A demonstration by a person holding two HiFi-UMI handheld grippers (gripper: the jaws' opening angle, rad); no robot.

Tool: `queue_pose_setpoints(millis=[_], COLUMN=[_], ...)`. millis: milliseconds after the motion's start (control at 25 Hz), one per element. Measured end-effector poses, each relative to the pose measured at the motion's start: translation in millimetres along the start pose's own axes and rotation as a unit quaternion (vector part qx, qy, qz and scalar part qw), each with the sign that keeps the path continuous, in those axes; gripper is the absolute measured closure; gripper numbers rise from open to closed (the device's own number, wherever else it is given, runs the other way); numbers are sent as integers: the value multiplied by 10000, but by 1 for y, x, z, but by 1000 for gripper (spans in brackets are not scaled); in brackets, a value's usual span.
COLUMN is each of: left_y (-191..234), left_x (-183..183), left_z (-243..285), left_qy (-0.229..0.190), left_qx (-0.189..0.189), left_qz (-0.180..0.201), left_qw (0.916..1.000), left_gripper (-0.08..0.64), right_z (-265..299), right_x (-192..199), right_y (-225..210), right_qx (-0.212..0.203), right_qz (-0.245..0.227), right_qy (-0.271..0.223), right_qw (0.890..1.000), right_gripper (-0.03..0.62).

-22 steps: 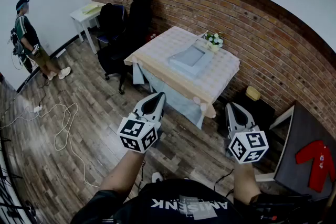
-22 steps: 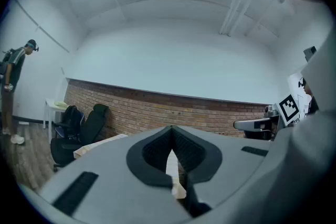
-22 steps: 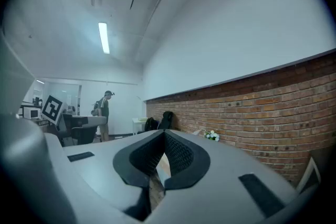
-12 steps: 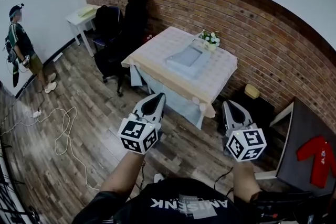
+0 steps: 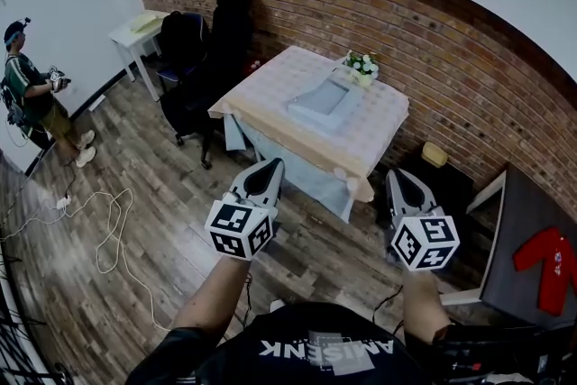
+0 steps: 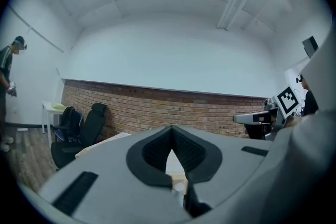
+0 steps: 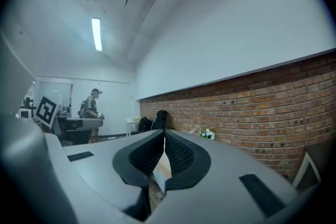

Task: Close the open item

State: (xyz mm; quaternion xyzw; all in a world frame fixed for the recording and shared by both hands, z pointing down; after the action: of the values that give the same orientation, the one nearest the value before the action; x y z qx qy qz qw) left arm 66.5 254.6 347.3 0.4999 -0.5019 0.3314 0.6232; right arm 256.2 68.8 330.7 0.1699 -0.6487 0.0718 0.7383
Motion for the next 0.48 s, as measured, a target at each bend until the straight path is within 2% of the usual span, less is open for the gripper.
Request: queue_pose_setpoints(millis=[200,480], left_y=[22,49], left_x=[-3,-9], left_z=[-2,-10], left_qy=[-12,7], left_qx=[19,138], left_qz=[-222,-152], left_qw=[9998,9998], left_gripper=[554,554], right_z=[14,32], right_x=[-2,-9], right_y=[15,42], right_qx=[150,171], right_qz=[-149,-65], right_qy=[159,74], right_qw=[9997,9998], right_gripper=[551,551])
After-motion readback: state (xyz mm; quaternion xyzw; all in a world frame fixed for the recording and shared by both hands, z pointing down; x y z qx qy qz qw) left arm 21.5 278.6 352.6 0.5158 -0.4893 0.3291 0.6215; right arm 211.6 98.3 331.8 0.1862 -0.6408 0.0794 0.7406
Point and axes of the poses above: the fingertips, and each gripper's own axes: z forward along the fingers, y to its left, x out of its underside, the point moved 4 cm from there along -z, backward along the fingers, and after that the axes turned 11 degrees about -z, right-handed, at the moved point
